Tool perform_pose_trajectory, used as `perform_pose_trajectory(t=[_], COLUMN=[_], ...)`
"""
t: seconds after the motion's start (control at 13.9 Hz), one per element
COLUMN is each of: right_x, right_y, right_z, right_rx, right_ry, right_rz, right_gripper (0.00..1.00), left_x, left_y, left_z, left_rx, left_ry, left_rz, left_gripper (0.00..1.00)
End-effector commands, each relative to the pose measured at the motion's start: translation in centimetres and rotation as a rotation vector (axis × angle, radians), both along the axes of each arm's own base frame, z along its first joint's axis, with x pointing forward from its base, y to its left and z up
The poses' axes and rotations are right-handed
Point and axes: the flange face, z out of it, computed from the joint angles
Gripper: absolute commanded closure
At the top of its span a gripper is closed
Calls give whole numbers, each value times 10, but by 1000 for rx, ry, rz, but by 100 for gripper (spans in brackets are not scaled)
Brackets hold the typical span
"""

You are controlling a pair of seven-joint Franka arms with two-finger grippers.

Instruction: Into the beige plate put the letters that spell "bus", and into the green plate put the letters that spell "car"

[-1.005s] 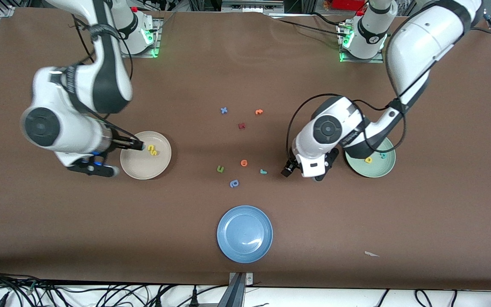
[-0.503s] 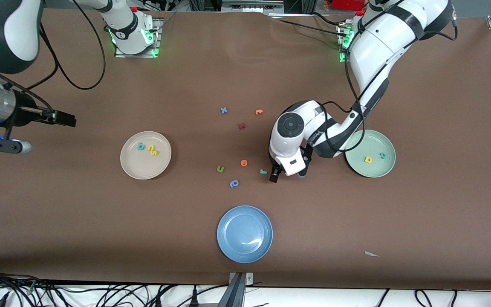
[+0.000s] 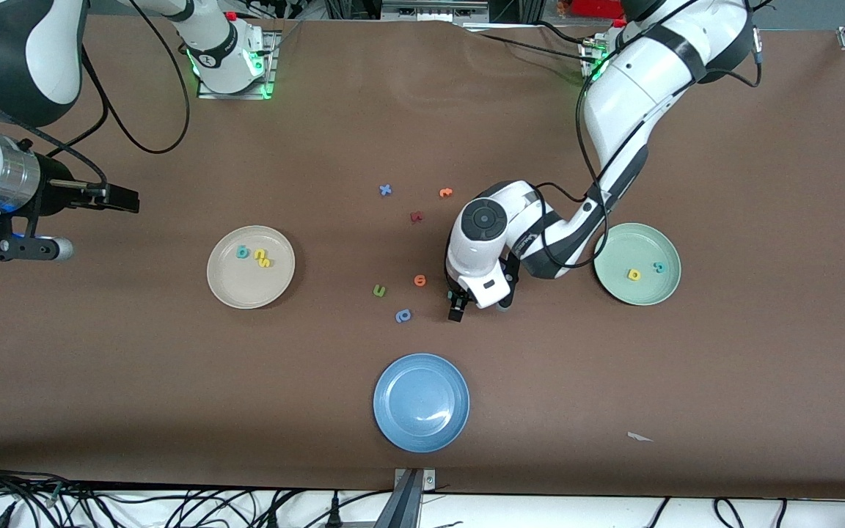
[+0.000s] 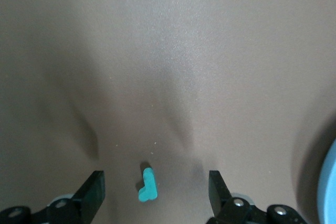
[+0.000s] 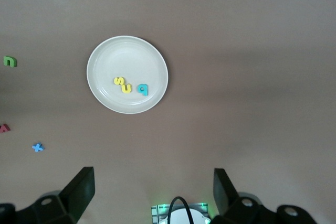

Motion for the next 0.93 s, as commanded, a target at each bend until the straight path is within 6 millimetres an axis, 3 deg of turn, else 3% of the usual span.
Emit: perform_pose_trajectory(t=[0.0,0.29,0.43,0.57,0.72,0.86], right_x=[1,-13,-30,-46,-58,-65], right_y=[12,7,-7,-22,-39,-43], right_z=[6,4,3,14,38,44], right_rx=[43,57,66,82,79,75], right_ry=[-53,-101,-138,-158,-196,-209], right_rz=[58,120,133,127,103,98], right_gripper=[0,0,0,0,0,0], left_x=[3,4,4,4,4,6], left_y=[-13,-14,-14,-13,-13,-11], left_z=[-9,-9,-9,-9,-9,-8], left_rx=[2,-7,-6,-4,-3,-1], left_ry=[-32,-38,-39,-41,-42,-46], left_rz=[38,46,43,41,36,29], left_gripper=[23,36,50,61,72,88])
